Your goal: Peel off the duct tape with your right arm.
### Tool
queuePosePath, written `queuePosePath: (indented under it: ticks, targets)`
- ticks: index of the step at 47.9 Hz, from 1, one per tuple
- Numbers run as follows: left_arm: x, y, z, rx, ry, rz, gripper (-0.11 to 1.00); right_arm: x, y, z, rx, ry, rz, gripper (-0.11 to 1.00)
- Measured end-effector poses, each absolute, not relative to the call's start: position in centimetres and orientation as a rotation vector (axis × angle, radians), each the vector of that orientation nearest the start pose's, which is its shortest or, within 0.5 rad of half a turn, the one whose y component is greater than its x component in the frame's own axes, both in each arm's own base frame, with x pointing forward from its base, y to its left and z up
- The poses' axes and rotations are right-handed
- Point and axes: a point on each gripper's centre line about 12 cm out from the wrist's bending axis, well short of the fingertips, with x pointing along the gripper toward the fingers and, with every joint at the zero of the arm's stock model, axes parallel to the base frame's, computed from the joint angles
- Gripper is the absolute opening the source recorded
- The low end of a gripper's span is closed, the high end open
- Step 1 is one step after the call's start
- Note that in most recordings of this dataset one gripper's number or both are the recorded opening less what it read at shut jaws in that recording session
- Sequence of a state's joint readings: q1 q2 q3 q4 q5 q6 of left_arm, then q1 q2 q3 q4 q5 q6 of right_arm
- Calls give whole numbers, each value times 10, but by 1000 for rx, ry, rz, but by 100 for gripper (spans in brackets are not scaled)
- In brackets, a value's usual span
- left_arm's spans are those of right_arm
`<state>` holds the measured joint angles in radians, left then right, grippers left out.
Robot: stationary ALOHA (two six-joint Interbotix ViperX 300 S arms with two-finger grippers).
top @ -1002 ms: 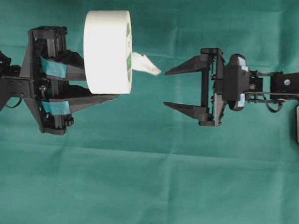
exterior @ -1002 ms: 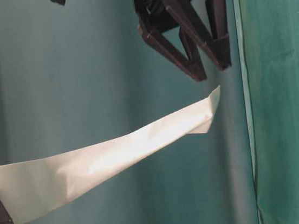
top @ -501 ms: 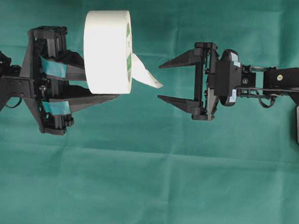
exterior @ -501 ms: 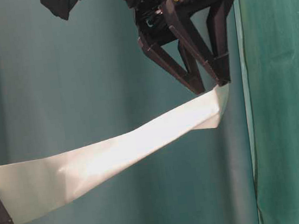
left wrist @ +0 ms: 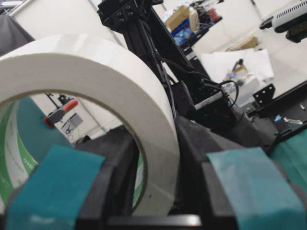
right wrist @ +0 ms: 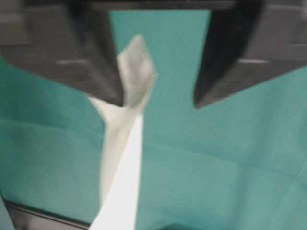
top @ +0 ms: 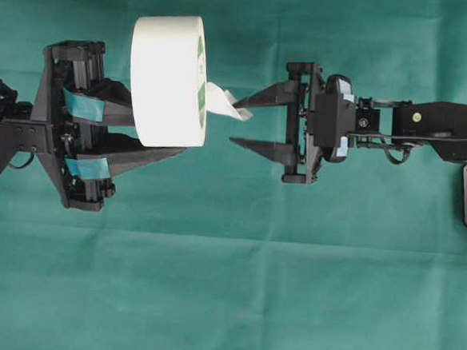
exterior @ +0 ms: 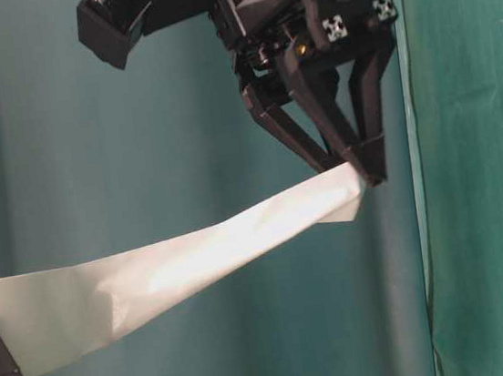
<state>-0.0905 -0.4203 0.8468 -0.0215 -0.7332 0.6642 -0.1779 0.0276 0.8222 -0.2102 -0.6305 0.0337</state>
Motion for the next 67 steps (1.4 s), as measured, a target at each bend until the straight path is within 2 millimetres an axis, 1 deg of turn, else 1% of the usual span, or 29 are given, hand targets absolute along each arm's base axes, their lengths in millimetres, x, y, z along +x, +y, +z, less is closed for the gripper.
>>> queuePosePath:
  ticks: [2, 5, 10, 20, 29, 37, 45, 67]
  targets:
    - [317, -28, 337, 626, -320, 25, 20, 378, -54, 172, -102, 232, -39, 2]
    - [317, -28, 337, 628, -320, 25, 20, 378, -54, 172, -101, 234, -42, -5]
    - [317, -28, 337, 626, -321, 23, 20, 378, -54, 172, -102, 234, -41, -10]
    - [317, -28, 337, 628, -322, 24, 20, 376, -52, 169, -105, 242, -34, -10]
    - [316, -28, 338, 629, -327, 26, 21, 377, -44, 169, -105, 240, -10, -10]
    - [316, -23, 338, 631, -322, 41, 20, 378, -36, 162, -102, 258, 11, -10]
    - [316, -19, 338, 634, -316, 53, 20, 381, -29, 150, -96, 269, 34, -10]
    - [317, -4, 338, 639, -302, 97, 20, 386, -6, 142, -78, 242, 96, -10]
